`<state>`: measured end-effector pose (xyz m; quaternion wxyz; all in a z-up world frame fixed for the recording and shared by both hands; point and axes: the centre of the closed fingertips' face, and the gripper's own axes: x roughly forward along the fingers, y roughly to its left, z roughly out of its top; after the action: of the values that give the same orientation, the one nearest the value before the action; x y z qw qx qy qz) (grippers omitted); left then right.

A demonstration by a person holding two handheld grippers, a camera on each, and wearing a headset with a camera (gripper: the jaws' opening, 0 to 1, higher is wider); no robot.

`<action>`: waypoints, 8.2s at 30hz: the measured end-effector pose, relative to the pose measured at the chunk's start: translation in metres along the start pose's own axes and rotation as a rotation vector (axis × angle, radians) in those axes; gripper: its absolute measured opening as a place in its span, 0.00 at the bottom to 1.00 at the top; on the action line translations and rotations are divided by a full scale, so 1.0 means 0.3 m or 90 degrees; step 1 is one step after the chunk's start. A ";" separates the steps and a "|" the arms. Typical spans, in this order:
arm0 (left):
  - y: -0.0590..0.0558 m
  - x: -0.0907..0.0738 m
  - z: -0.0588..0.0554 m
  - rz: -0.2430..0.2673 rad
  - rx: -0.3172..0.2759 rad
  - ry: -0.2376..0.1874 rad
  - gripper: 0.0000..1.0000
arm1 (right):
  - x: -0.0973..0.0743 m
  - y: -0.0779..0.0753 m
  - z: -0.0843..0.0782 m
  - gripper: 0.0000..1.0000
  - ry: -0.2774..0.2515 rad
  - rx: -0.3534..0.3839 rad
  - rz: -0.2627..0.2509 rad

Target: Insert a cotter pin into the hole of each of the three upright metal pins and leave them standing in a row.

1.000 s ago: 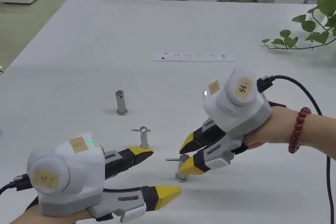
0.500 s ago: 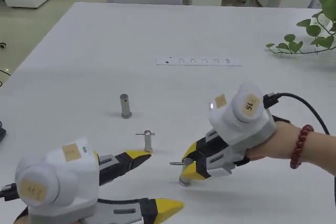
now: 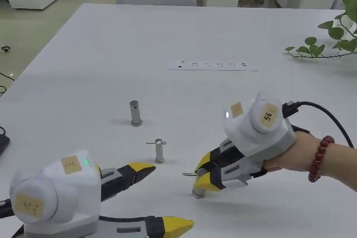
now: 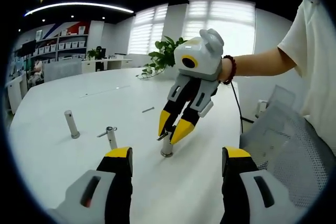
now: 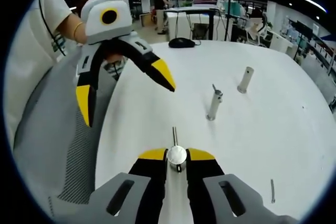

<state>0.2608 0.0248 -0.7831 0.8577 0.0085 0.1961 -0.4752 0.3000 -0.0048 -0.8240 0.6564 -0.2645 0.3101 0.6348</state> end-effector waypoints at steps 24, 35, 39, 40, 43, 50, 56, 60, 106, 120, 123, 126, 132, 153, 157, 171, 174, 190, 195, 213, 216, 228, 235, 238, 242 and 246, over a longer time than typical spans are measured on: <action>0.013 -0.011 -0.001 0.013 -0.003 -0.002 0.67 | -0.003 -0.065 0.034 0.13 0.006 -0.017 -0.026; 0.027 -0.015 -0.004 0.019 -0.007 -0.002 0.67 | 0.009 -0.122 0.036 0.14 0.009 -0.015 -0.035; 0.032 -0.017 -0.007 0.021 -0.010 -0.002 0.67 | 0.012 -0.145 0.039 0.14 0.008 -0.010 -0.039; 0.033 -0.017 -0.008 0.022 -0.011 -0.001 0.67 | 0.013 -0.149 0.040 0.14 0.008 -0.009 -0.039; 0.038 -0.018 -0.011 0.024 -0.011 0.000 0.67 | 0.020 -0.164 0.039 0.14 0.011 -0.013 -0.042; 0.046 -0.018 -0.010 0.026 -0.016 -0.001 0.67 | 0.023 -0.198 0.043 0.14 0.008 0.000 -0.049; 0.047 -0.016 -0.012 0.025 -0.018 0.000 0.67 | 0.020 -0.219 0.045 0.14 0.010 -0.003 -0.048; 0.046 -0.015 -0.014 0.023 -0.019 0.001 0.66 | 0.022 -0.219 0.044 0.14 0.014 -0.006 -0.042; 0.043 -0.014 -0.021 0.024 -0.017 0.005 0.66 | 0.022 -0.212 0.064 0.19 -0.019 0.000 -0.019; 0.044 -0.022 -0.010 0.028 -0.014 0.000 0.67 | 0.012 -0.194 0.081 0.31 -0.030 0.046 -0.029; 0.044 -0.023 -0.007 0.030 -0.014 -0.001 0.67 | 0.010 -0.188 0.084 0.35 -0.031 0.053 -0.030; 0.045 -0.026 -0.004 0.032 -0.014 -0.003 0.67 | 0.006 -0.183 0.086 0.38 -0.033 0.061 -0.031; 0.044 -0.029 0.000 0.034 -0.014 -0.005 0.68 | -0.011 -0.172 0.097 0.41 -0.046 0.081 -0.032; 0.026 -0.041 0.010 0.031 -0.018 -0.009 0.71 | -0.050 -0.224 0.193 0.50 -0.116 0.130 -0.072; 0.029 -0.045 0.013 0.033 -0.020 -0.011 0.72 | -0.043 -0.250 0.218 0.50 -0.132 0.142 -0.086; 0.045 -0.055 0.012 0.044 -0.025 -0.017 0.72 | -0.008 -0.352 0.319 0.49 -0.195 0.164 -0.140; 0.048 -0.056 0.013 0.046 -0.027 -0.018 0.73 | 0.012 -0.375 0.325 0.49 -0.199 0.172 -0.147; 0.105 -0.060 0.007 0.083 -0.017 -0.026 0.86 | 0.132 -0.464 0.371 0.46 -0.218 0.187 -0.170; 0.117 -0.060 0.007 0.093 -0.020 -0.033 0.90 | 0.157 -0.484 0.391 0.41 -0.233 0.174 -0.172; 0.144 -0.059 -0.001 0.112 -0.028 -0.033 0.99 | 0.250 -0.529 0.416 0.32 -0.242 0.153 -0.186; 0.143 -0.060 -0.003 0.111 -0.029 -0.032 0.99 | 0.262 -0.537 0.413 0.29 -0.239 0.155 -0.189; 0.147 -0.060 -0.011 0.108 -0.032 -0.026 0.98 | 0.289 -0.551 0.412 0.23 -0.229 0.155 -0.198; 0.152 -0.063 -0.017 0.110 -0.032 -0.021 0.96 | 0.298 -0.552 0.413 0.16 -0.225 0.145 -0.202; 0.151 -0.065 -0.020 0.109 -0.036 -0.022 0.96 | 0.297 -0.554 0.413 0.15 -0.224 0.141 -0.203; 0.148 -0.064 -0.028 0.106 -0.034 -0.015 0.95 | 0.296 -0.553 0.412 0.15 -0.219 0.128 -0.206; 0.149 -0.062 -0.027 0.105 -0.035 -0.016 0.95 | 0.296 -0.553 0.412 0.14 -0.217 0.126 -0.207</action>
<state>0.2858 0.0661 -0.7917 0.8964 -0.0052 0.1969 -0.3971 0.4744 0.1373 -0.8153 0.8152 -0.1345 0.2094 0.5230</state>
